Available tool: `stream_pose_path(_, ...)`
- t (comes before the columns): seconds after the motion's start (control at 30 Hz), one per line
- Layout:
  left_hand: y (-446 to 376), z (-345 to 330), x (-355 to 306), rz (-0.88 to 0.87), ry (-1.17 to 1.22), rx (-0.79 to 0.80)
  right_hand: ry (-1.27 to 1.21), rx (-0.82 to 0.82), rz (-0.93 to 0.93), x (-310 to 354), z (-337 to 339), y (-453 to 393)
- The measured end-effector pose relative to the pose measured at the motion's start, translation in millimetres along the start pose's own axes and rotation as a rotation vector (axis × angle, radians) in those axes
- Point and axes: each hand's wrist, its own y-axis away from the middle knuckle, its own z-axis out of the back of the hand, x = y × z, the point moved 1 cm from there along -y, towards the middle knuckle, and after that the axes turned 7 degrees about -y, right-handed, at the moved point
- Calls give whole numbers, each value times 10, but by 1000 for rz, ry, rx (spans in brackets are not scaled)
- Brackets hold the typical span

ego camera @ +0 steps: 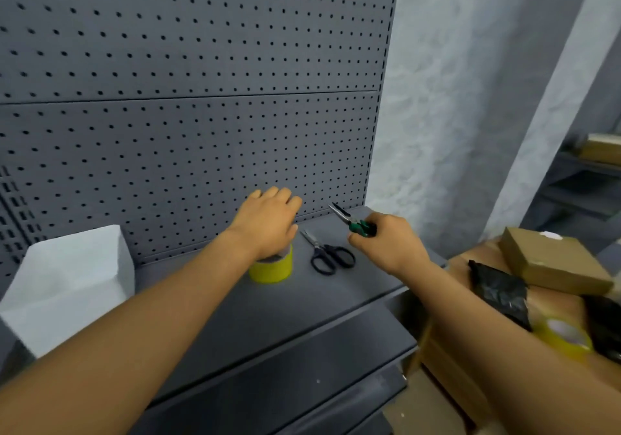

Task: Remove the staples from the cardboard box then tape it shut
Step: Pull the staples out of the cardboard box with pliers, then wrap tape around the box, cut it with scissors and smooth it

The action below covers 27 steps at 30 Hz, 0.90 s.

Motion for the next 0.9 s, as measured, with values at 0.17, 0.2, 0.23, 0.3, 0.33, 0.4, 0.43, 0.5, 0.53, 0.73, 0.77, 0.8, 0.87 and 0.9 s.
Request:
stream_pose_path(0.17, -339, -166, -292, 62, 15, 37, 23, 61, 33, -464, 52, -403)
stream_pose_path(0.2, -371, -204, -362, 85, 23, 44, 36, 78, 44, -554, 54, -477)
stream_pose_path(0.23, -394, -242, -433, 108, 33, 55, 43, 97, 57, -641, 54, -547)
stream_pose_path(0.3, -420, -316, -575, 155, 45, 95, 48, 140, 82, -817, 45, -671)
stream_pose_path(0.33, -428, -352, -636, 178, 42, 115, 57, 163, 92, -899, 40, -728)
stream_pose_path(0.4, -439, -407, -731, 225, 40, 153, 76, 204, 105, -1045, 26, -839)
stream_pose_path(0.43, -443, -422, -768, 246, 44, 171, 78, 221, 110, -1112, 13, -890)
stream_pose_path(0.5, -449, -438, -829, 282, 47, 200, 98, 249, 135, -1231, -34, -963)
stream_pose_path(0.53, -454, -442, -855, 297, 45, 212, 123, 263, 152, -1280, -67, -985)
stream_pose_path(0.73, -557, -501, -906, 334, 25, 270, 216, 302, 197, -1488, -243, -1104)
stream_pose_path(0.77, -580, -514, -912, 331, 25, 279, 227, 299, 200, -1511, -255, -1129)
stream_pose_path(0.8, -604, -527, -917, 328, 21, 285, 232, 293, 205, -1529, -267, -1155)
stream_pose_path(0.87, -642, -548, -921, 329, 11, 291, 228, 291, 213, -1546, -283, -1207)
stream_pose_path(0.9, -657, -558, -919, 334, 9, 294, 219, 294, 215, -1546, -291, -1229)
